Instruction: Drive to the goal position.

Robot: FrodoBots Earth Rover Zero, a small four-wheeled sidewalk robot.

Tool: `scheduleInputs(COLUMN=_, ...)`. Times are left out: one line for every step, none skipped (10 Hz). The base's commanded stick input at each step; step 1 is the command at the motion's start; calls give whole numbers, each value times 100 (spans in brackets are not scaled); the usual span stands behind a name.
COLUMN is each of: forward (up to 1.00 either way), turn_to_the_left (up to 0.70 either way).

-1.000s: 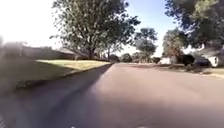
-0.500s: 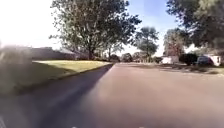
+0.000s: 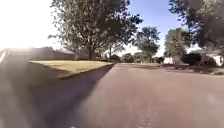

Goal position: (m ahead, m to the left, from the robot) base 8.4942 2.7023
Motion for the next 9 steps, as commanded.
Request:
scheduleInputs(forward=98, turn_to_the_left=0)
scheduleInputs(forward=99, turn_to_the_left=0)
scheduleInputs(forward=98, turn_to_the_left=0)
scheduleInputs(forward=98, turn_to_the_left=0)
scheduleInputs(forward=98, turn_to_the_left=0)
scheduleInputs(forward=98, turn_to_the_left=0)
scheduleInputs(forward=98, turn_to_the_left=0)
scheduleInputs(forward=98, turn_to_the_left=0)
scheduleInputs(forward=98, turn_to_the_left=0)
